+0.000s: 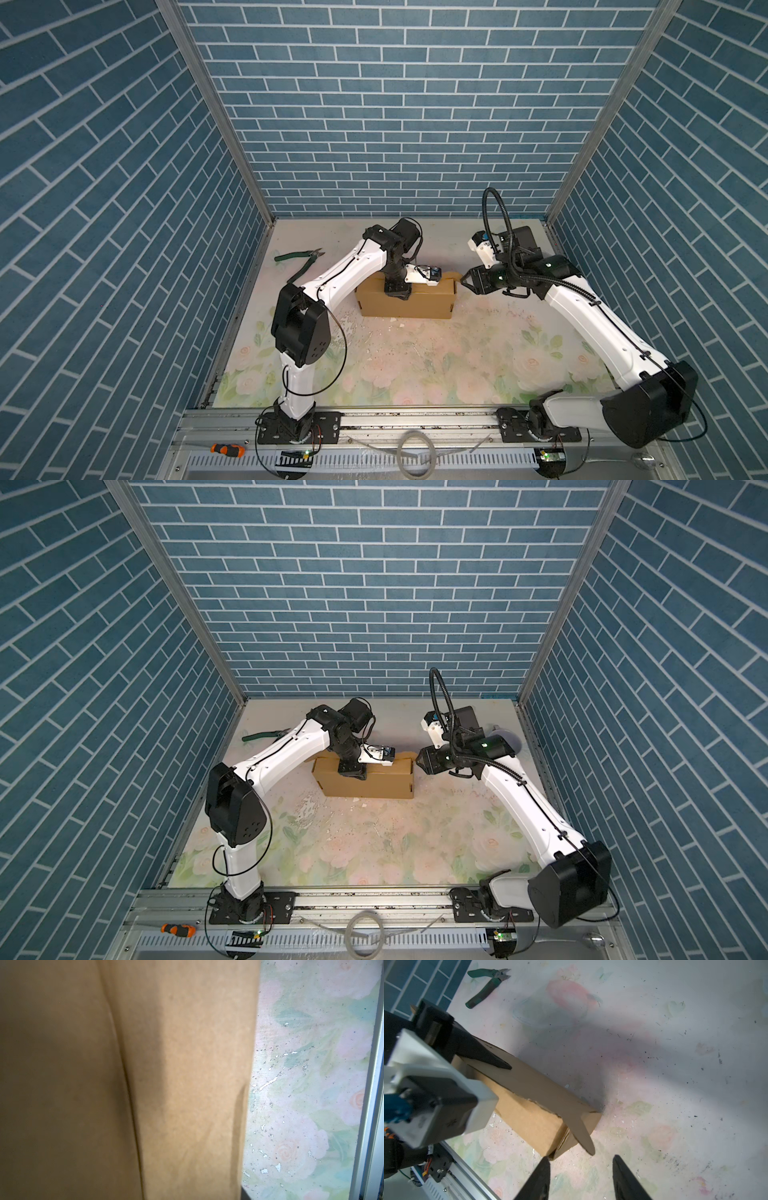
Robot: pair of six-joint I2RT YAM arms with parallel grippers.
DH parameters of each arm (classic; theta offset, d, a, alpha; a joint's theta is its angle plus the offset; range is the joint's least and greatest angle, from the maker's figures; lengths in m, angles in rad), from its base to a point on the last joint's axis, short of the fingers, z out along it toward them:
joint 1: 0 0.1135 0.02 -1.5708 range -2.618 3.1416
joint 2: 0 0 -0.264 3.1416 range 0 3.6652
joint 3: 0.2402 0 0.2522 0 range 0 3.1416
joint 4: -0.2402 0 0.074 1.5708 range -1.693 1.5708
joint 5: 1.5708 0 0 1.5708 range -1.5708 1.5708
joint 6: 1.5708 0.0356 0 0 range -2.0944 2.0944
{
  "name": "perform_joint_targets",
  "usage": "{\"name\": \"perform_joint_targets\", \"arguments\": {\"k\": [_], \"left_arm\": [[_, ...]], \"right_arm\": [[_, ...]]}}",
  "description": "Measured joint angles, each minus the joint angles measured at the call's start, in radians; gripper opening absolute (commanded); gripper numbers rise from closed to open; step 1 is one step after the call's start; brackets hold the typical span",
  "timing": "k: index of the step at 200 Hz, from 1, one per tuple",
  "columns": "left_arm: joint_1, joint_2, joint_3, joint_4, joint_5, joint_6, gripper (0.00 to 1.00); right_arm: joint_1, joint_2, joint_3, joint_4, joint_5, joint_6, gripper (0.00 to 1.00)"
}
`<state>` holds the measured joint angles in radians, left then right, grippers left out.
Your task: Fold the paper box
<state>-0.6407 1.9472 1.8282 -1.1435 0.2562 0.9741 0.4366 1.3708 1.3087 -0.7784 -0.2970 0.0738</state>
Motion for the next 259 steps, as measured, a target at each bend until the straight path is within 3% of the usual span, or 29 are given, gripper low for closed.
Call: {"name": "perform_joint_targets", "arguments": {"k": [78,101,159,259], "left_arm": [[0.001,0.039,0.050,-0.022,0.003,-0.001,0.32],[0.001,0.043,0.055,-0.023,0.004,-0.001,0.31],[0.001,0.043,0.055,-0.023,0.010,-0.002,0.30],[-0.017,0.059,0.072,-0.022,-0.012,-0.026,0.30]], "right_arm": [[0.005,0.114,0.056,-0.021,-0.035,-0.022,0.21],[0.005,0.130,0.067,-0.031,-0.042,-0.017,0.08],[0.008,0.171,0.137,-0.090,-0.065,0.038,0.04],[0.005,0.224,0.209,-0.153,-0.081,0.304,0.00]]}}
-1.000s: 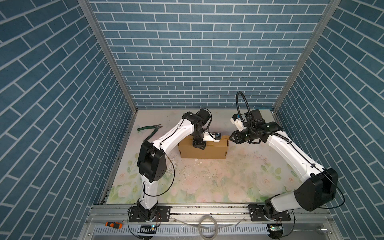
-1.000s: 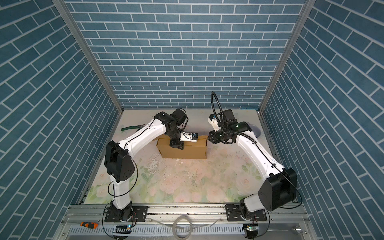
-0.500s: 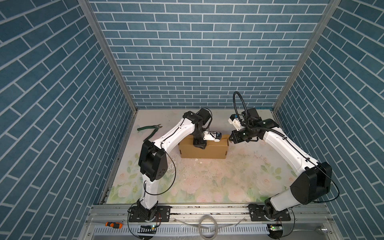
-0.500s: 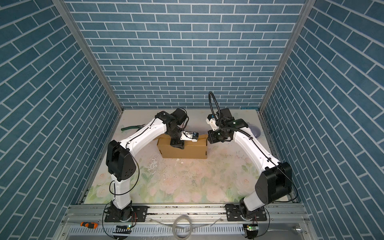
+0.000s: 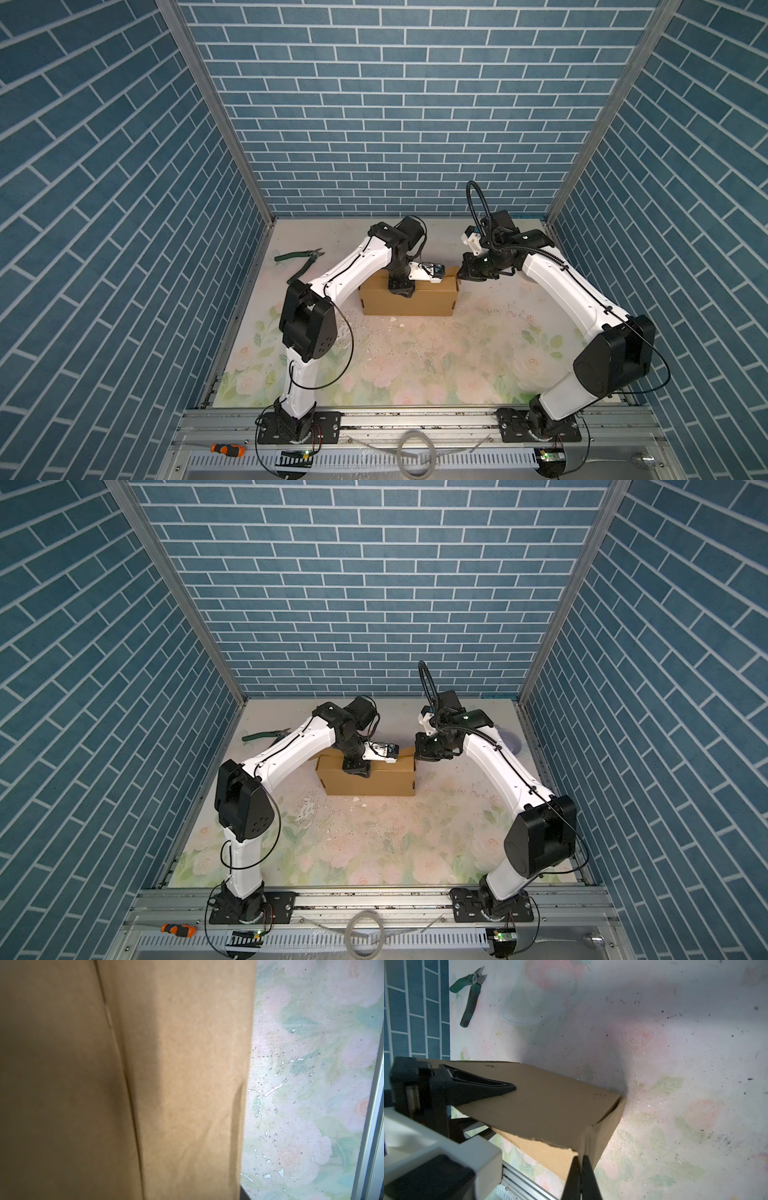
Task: Fold the paper box
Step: 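Hold the box with the left gripper while the right gripper pulls the flap open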
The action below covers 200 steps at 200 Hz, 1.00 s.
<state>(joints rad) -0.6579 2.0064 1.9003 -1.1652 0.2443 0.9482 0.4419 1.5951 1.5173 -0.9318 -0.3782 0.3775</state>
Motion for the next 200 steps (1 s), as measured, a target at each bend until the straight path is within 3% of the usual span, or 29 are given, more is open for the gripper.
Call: {"name": "perform_joint_targets", "arguments": {"k": [47,100,200], "left_arm": [[-0.003,0.002,0.001,0.008,-0.013,-0.019,0.35],[-0.015,0.031,0.041,0.031,-0.056,-0.043,0.55],[-0.008,0.043,0.064,0.064,-0.085,-0.103,0.72]], "right_arm": [[0.000,-0.008,-0.019,0.034,0.011,0.080,0.00],[0.005,-0.052,-0.069,0.080,0.090,0.062,0.00],[0.010,-0.027,-0.056,0.080,0.106,0.027,0.00]]}}
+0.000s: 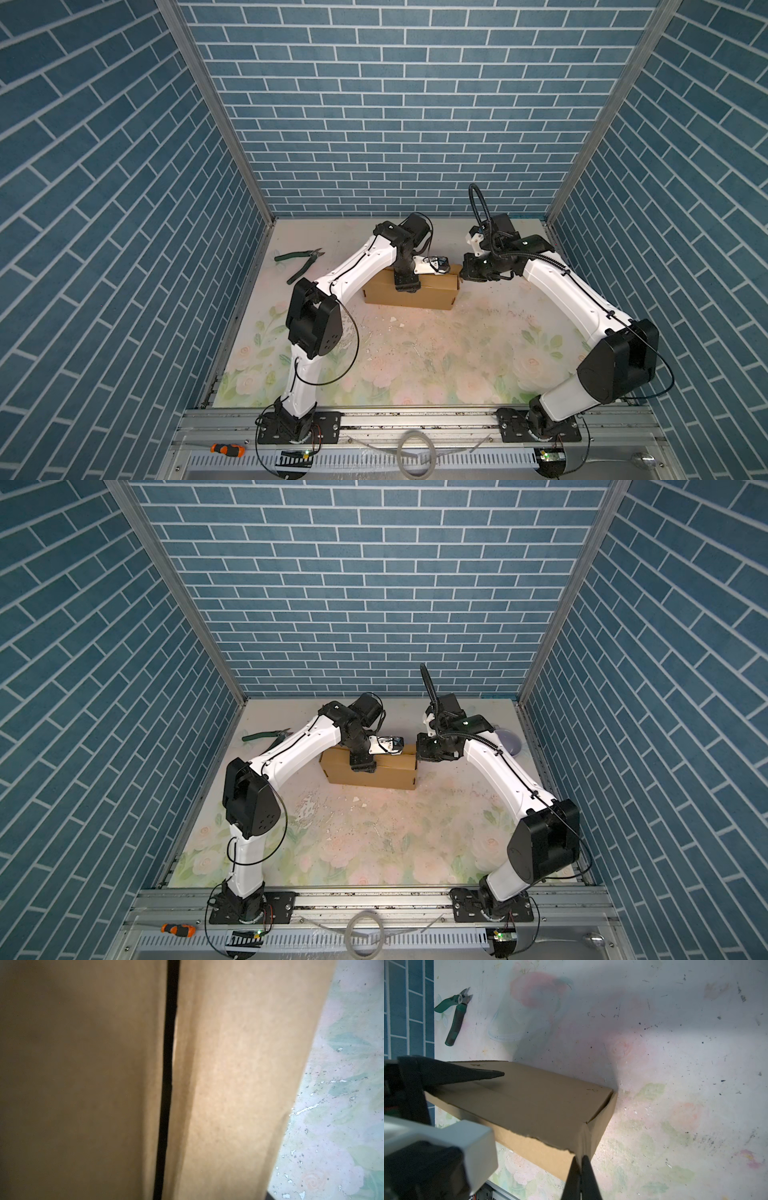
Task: Fold the paper box
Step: 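Hold the box with the left gripper while the right gripper pulls the flap open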
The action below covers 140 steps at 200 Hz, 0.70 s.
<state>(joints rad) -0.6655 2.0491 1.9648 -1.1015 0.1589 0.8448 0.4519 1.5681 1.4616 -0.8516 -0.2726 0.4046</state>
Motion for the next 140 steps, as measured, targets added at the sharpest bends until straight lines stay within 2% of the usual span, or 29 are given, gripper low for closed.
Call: {"name": "perform_joint_targets", "arguments": {"k": [81,140], "left_arm": [[0.003,-0.036,0.000,0.031,0.010,0.000,0.79],[0.009,-0.111,-0.044,0.087,0.036,-0.005,0.82]], "right_arm": [[-0.001,0.080,0.115,-0.070,-0.002,-0.047,0.00],[-0.005,0.099,0.136,-0.105,0.006,-0.065,0.00]]}}
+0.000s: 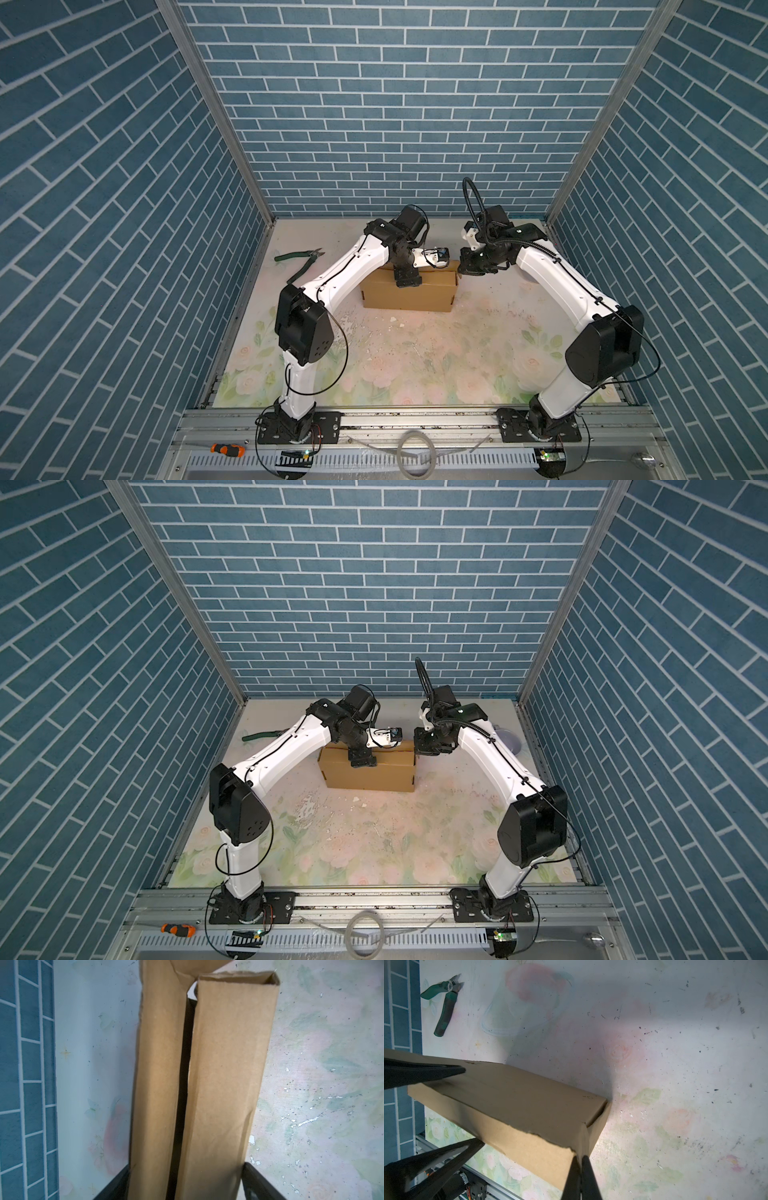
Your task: Fold the paper box
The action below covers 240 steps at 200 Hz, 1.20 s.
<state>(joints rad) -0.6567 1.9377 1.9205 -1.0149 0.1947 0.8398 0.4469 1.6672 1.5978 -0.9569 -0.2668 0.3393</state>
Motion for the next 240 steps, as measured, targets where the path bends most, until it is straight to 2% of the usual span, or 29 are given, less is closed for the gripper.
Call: {"name": "perform_joint_targets", "arguments": {"k": [80,118,150,174,196,211,226,240], "left_arm": [[0.016,-0.180,-0.122,0.133,0.088,-0.063,0.84],[0.017,-0.254,-0.151,0.168,0.109,-0.097,0.81],[0.014,-0.306,-0.208,0.177,0.109,-0.158,0.79],[-0.005,-0.399,-0.298,0.188,0.095,-0.212,0.79],[-0.013,-0.507,-0.396,0.210,0.022,-0.280,0.81],[0.037,-0.547,-0.426,0.214,-0.008,-0.348,0.81],[0.139,-0.560,-0.429,0.226,-0.003,-0.429,0.80],[0.218,-0.558,-0.429,0.236,0.010,-0.493,0.74]], "right_arm": [[-0.001,0.006,0.012,-0.005,0.013,-0.005,0.00],[-0.001,0.008,0.012,-0.009,0.016,-0.005,0.00],[-0.001,0.009,0.012,-0.009,0.017,-0.005,0.00],[-0.001,0.010,0.012,-0.009,0.019,-0.006,0.00],[-0.003,0.014,0.012,-0.010,0.020,-0.008,0.00],[-0.005,0.017,0.012,-0.009,0.020,-0.008,0.00],[-0.007,0.017,0.012,-0.009,0.019,-0.008,0.00],[-0.008,0.018,0.012,-0.009,0.019,-0.008,0.00]]}}
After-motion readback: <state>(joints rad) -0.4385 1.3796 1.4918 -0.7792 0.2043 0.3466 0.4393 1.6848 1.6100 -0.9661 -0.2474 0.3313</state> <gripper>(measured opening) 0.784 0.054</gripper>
